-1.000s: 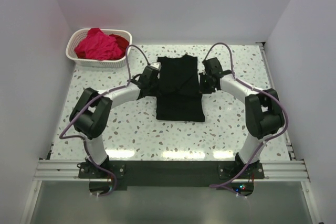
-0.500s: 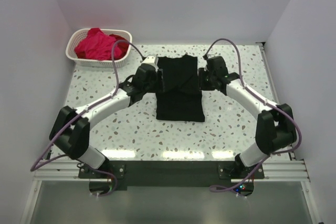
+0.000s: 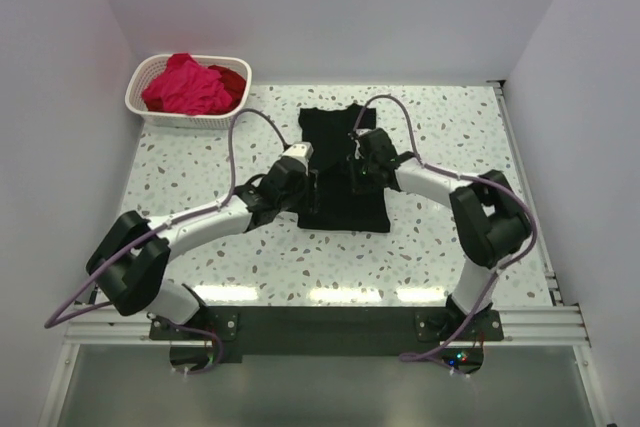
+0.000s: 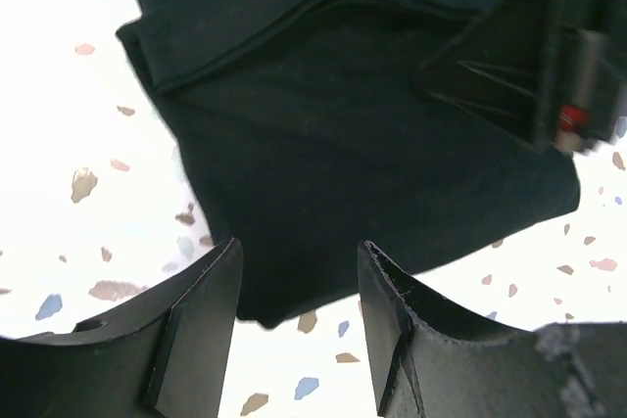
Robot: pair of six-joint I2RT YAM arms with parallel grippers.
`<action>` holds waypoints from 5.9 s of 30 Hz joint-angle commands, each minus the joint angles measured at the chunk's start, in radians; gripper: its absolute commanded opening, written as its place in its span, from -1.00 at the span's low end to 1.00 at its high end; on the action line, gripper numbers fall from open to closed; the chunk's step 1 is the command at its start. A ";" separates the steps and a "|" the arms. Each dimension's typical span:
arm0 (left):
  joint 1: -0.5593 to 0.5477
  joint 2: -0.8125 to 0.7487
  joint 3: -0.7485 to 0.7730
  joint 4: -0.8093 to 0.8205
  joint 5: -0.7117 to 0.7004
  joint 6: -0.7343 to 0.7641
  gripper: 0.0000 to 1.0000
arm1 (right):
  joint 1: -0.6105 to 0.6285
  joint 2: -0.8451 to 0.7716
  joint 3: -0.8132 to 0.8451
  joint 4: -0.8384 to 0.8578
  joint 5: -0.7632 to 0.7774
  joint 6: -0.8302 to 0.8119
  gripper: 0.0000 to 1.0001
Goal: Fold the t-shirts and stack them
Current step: Fold the tshirt
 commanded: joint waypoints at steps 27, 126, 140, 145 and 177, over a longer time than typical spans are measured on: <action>0.029 -0.356 -0.497 0.532 0.046 -0.094 0.93 | -0.137 -0.118 -0.067 0.234 -0.413 0.113 -0.18; 0.185 -0.240 -0.405 0.292 0.487 -0.235 0.45 | 0.008 0.330 0.184 0.439 -0.641 0.324 -0.66; 0.122 -0.066 -0.250 0.411 0.500 -0.290 0.14 | -0.228 -0.133 -0.259 0.526 -0.679 0.379 -0.46; 0.123 0.089 -0.248 0.437 0.499 -0.280 -0.04 | -0.335 -0.123 -0.440 0.662 -0.702 0.396 -0.47; 0.204 -0.007 -0.392 0.293 0.410 -0.229 -0.16 | -0.027 0.296 -0.606 1.471 -0.647 0.802 -0.42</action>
